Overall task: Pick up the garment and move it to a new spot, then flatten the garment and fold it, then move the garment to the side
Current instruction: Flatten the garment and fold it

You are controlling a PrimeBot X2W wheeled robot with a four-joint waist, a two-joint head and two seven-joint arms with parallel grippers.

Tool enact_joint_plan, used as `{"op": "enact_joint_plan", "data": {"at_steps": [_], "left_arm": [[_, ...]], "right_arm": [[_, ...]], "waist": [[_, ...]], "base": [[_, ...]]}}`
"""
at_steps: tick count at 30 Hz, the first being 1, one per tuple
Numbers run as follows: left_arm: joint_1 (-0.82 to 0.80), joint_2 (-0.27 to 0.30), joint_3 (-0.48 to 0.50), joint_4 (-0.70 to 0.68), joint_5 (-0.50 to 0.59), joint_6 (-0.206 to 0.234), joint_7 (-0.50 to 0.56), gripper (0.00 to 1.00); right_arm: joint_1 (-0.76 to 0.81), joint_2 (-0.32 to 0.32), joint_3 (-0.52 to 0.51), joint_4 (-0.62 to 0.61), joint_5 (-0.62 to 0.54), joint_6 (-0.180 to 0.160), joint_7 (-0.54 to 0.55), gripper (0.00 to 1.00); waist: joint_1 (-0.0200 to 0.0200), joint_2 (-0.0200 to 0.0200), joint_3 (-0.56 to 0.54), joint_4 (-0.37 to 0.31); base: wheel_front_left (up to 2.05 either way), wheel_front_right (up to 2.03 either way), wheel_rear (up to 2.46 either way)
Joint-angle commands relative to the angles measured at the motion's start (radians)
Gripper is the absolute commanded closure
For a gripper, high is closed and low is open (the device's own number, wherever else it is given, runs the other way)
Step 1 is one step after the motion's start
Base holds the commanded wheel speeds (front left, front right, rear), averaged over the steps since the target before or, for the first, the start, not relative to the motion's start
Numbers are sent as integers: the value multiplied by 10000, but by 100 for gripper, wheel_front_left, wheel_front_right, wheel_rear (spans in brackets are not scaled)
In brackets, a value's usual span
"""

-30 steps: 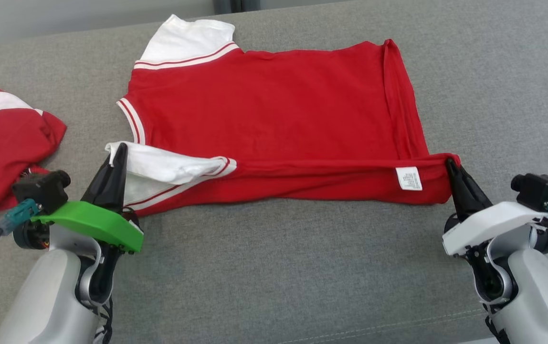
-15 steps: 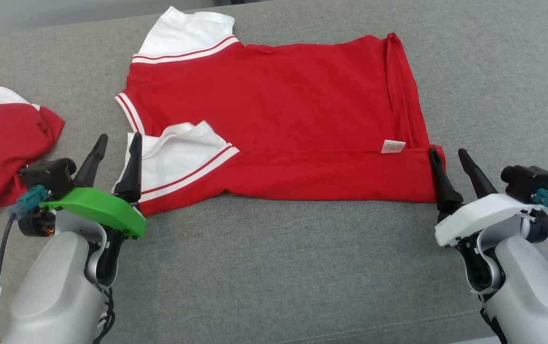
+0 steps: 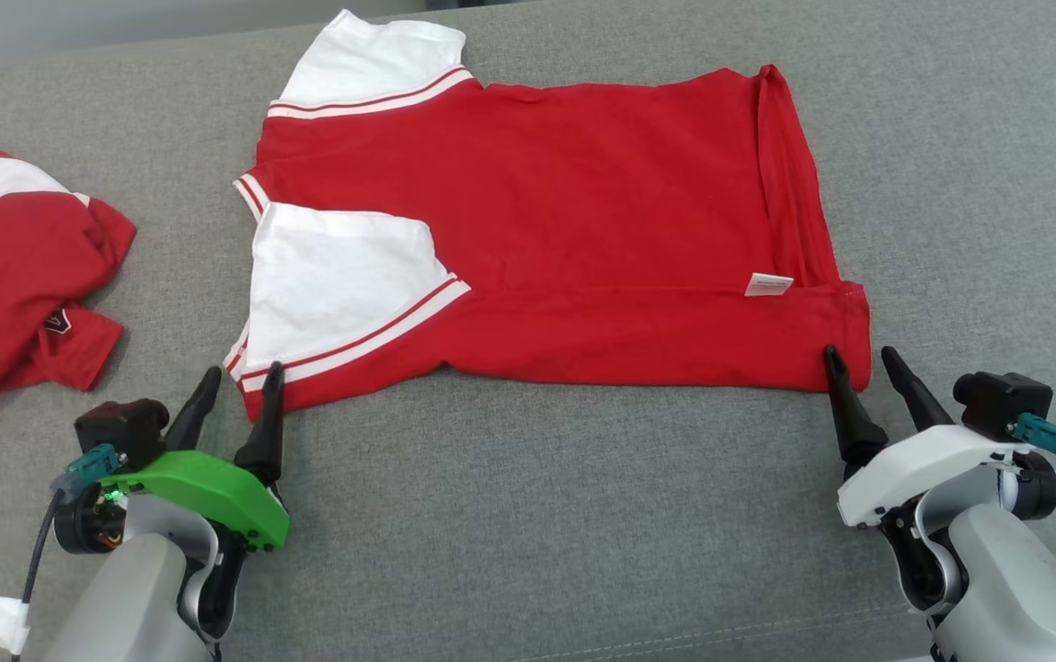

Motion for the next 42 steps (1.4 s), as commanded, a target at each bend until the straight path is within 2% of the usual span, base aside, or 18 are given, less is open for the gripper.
{"op": "enact_joint_plan", "data": {"at_steps": [1,6,7,8,9,16,24,33,41,42], "left_arm": [[-13,-27,-59,112,-69,-28,-6,0],[-303,-187,-513,610,-208,-30,237,0],[-336,-193,-563,667,-265,-30,250,15],[-381,-181,-626,733,-294,-30,248,62],[-459,-162,-653,772,-348,-30,198,100],[-587,38,-630,657,-794,-29,-43,100],[569,214,-518,-192,-850,-3,-116,100],[2754,131,-243,-1792,-718,604,-112,100],[3866,-71,-385,-2585,-569,958,-105,100],[3853,-115,-407,-2615,-505,962,-105,70]], "right_arm": [[-125,32,56,93,-113,-14,-51,0],[-472,166,337,504,-232,-14,-17,0],[-532,215,390,588,-213,-14,-1,27],[-626,266,439,691,-190,-14,3,84],[-720,303,485,803,-149,-14,2,100],[-975,237,676,1008,-239,-14,-149,100],[-40,-38,640,381,-121,-16,-188,100],[1687,-457,235,-785,42,-16,84,100],[2855,-284,-396,-1674,-120,-16,557,100],[2894,-240,-447,-1721,-184,-16,578,42]], "waist": [[0,-1,34,-2],[0,-1,143,-70],[0,-1,161,-83],[0,-1,178,-97],[0,-1,187,-107],[0,-1,-140,-16],[0,-1,-1066,89],[0,-1,-1503,203],[0,-1,-1583,381],[0,-1,-1597,392]], "base": [[0,0,0],[0,0,0],[0,0,0],[0,0,0],[0,0,0],[0,0,0],[0,0,0],[0,0,0],[0,0,0],[0,0,0]]}}
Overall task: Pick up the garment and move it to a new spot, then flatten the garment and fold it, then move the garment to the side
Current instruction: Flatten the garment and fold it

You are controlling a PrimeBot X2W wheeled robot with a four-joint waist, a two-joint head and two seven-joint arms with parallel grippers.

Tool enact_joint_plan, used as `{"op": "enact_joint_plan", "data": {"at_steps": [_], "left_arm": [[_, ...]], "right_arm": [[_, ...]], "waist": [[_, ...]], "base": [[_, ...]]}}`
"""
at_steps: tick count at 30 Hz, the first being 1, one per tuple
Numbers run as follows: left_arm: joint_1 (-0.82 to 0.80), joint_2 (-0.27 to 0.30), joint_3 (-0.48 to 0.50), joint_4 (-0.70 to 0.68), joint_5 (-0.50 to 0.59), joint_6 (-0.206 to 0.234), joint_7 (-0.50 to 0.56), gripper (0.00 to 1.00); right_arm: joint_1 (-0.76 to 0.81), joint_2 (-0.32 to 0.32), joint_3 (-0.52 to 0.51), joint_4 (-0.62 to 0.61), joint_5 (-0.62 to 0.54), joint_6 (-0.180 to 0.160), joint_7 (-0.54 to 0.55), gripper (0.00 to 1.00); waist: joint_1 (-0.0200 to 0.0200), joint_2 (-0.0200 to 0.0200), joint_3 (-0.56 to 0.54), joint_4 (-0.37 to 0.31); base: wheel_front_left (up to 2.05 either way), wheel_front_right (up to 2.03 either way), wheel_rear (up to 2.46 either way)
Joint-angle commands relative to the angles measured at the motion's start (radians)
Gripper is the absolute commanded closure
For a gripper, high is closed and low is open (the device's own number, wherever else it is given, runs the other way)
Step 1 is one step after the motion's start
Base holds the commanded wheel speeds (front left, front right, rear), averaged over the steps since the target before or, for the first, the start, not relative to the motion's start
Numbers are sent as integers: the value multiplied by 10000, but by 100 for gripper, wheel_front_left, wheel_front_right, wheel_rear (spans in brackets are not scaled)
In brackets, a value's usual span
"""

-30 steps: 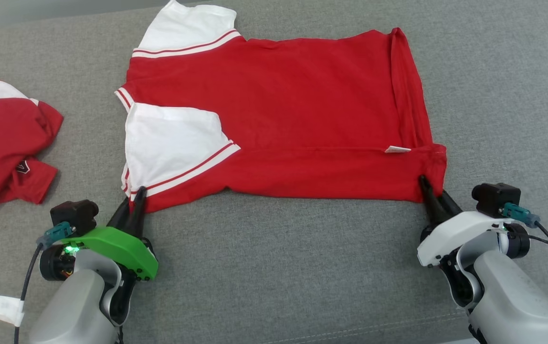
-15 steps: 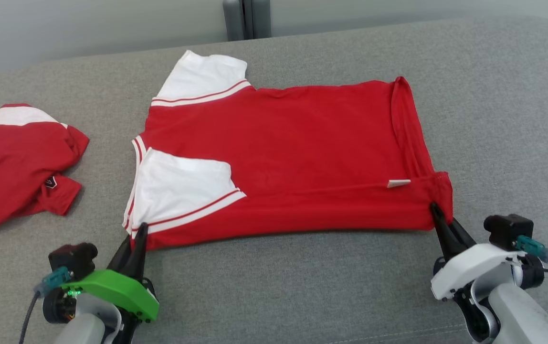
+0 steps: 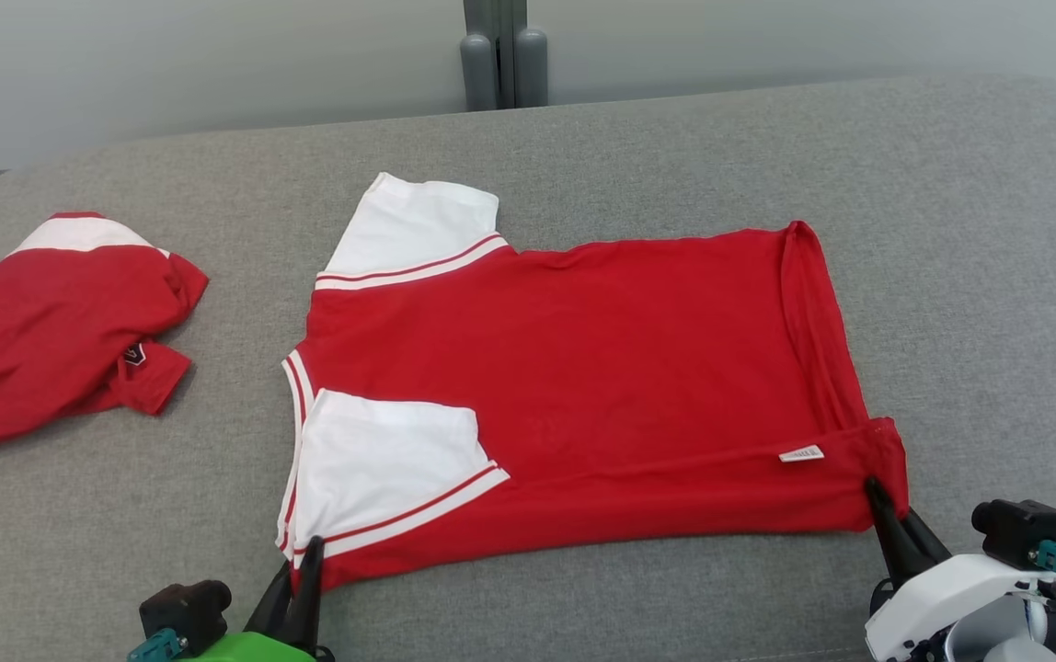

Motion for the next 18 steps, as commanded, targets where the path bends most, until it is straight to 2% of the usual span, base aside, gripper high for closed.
{"op": "enact_joint_plan", "data": {"at_steps": [1,2,8,18], "left_arm": [[-6,-42,14,-59,101,49,-33,22],[-50,-98,18,-78,163,59,-33,0],[-416,-424,561,-334,558,54,-33,0],[-733,-695,2420,-1418,2045,44,-32,0]], "right_arm": [[69,57,-96,-105,-143,-18,29,0],[88,126,-137,-130,-185,-18,56,0],[-250,334,-604,-533,-788,-16,-301,0],[-670,819,-1179,-1398,-1932,-16,-720,0]], "waist": [[0,0,-35,21],[0,0,-59,22],[0,0,-169,-64],[0,0,-389,-213]], "base": [[0,0,0],[0,0,0],[0,0,0],[0,0,0]]}}
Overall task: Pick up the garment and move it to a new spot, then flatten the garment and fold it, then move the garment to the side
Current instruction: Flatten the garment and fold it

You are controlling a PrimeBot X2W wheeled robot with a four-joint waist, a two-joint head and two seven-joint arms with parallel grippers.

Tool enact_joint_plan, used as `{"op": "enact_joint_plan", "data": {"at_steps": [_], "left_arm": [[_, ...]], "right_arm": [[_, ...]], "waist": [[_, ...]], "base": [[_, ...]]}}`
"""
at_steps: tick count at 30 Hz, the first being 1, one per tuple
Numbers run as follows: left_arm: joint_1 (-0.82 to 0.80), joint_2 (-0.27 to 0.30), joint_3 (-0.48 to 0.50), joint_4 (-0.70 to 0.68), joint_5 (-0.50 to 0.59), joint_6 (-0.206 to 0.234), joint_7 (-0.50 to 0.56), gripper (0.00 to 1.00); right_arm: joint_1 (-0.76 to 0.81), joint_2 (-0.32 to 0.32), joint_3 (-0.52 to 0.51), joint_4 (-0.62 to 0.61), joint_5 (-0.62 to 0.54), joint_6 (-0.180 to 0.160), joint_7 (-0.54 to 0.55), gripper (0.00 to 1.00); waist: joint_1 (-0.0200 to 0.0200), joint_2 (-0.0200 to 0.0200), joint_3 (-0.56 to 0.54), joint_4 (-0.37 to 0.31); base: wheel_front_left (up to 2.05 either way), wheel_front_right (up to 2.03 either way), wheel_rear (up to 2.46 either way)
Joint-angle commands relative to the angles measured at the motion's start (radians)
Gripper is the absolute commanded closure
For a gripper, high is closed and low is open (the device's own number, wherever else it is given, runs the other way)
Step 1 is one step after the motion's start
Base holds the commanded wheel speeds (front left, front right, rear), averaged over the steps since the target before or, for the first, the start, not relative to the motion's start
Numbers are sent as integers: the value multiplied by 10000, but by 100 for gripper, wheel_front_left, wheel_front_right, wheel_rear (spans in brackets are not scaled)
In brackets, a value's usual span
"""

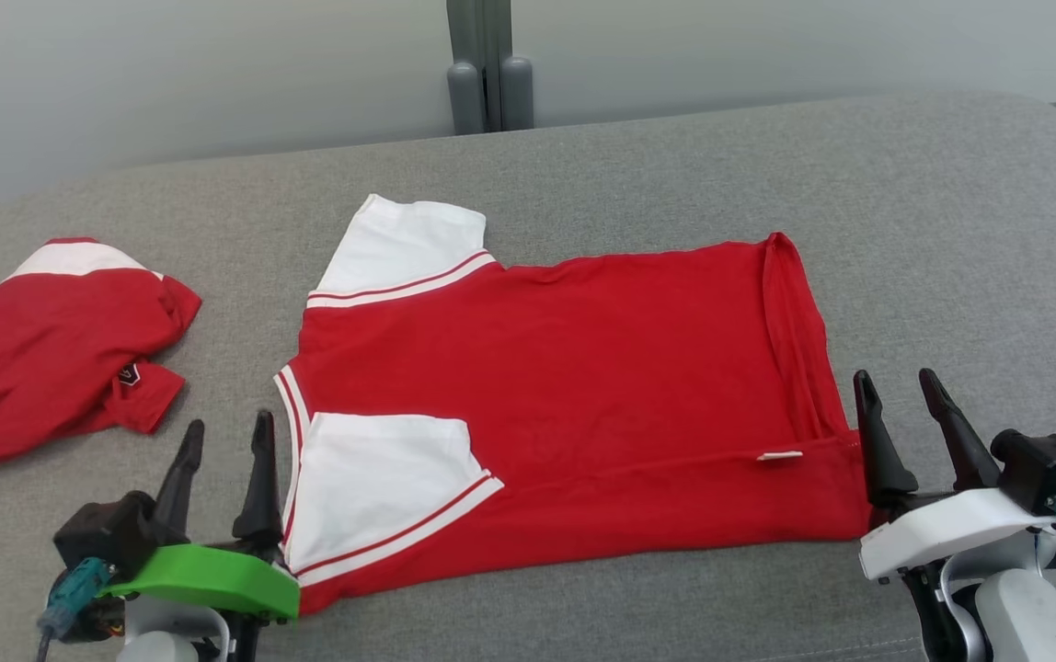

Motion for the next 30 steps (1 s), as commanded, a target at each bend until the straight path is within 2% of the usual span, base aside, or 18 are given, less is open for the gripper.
{"op": "enact_joint_plan", "data": {"at_steps": [1,6,14,30], "left_arm": [[-136,-13,216,-140,223,-48,-29,0],[-60,-176,922,-346,746,-227,-15,0],[203,-335,1302,-255,1649,-407,-15,0],[593,-763,2090,-214,2464,-669,-15,0]], "right_arm": [[-49,85,-55,-133,-185,-15,-79,0],[200,387,-95,-632,-794,-15,-115,0],[633,720,-199,-1478,-1484,-15,-121,0],[1332,1093,-271,-1798,-1629,-15,-124,0]], "waist": [[0,-1,-46,1],[0,-1,-208,54],[0,-1,-324,164],[0,-1,-368,385]], "base": [[0,0,0],[0,0,0],[0,0,0],[0,0,0]]}}
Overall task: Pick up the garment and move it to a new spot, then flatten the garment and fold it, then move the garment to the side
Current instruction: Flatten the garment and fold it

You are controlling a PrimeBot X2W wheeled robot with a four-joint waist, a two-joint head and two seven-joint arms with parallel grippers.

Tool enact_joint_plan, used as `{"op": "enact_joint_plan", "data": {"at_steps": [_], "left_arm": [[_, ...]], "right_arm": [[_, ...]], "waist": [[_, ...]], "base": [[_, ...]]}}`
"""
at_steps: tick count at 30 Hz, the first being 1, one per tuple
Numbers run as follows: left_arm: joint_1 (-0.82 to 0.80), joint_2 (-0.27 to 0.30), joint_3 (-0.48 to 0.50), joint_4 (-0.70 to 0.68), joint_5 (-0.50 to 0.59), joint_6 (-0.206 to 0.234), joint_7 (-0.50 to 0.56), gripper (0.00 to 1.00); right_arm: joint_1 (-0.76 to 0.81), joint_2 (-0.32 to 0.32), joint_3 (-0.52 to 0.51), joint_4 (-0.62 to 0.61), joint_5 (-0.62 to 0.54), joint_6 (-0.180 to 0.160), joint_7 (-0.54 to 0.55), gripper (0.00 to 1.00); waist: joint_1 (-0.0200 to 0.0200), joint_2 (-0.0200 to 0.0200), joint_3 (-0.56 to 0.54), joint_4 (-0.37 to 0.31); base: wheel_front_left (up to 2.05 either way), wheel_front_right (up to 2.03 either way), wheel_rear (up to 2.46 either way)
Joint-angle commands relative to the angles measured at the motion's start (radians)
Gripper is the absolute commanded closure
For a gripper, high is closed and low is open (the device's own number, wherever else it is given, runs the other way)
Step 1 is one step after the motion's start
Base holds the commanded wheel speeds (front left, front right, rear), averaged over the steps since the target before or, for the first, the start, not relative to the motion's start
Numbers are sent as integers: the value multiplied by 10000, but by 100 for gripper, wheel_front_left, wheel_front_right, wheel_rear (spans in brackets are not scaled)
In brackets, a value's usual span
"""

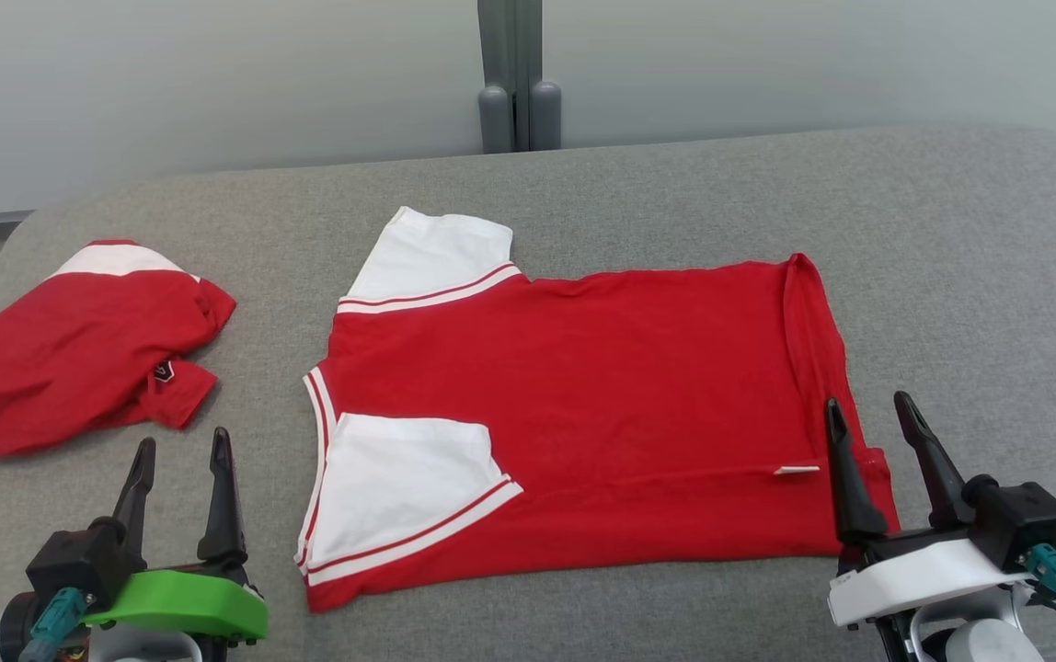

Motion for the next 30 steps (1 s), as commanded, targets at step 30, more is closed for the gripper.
{"op": "enact_joint_plan", "data": {"at_steps": [30], "left_arm": [[-499,-73,100,504,554,-346,0,0]], "right_arm": [[-341,-198,3,589,-55,-15,-31,0]], "waist": [[0,0,11,-143]], "base": [[0,0,0]]}}
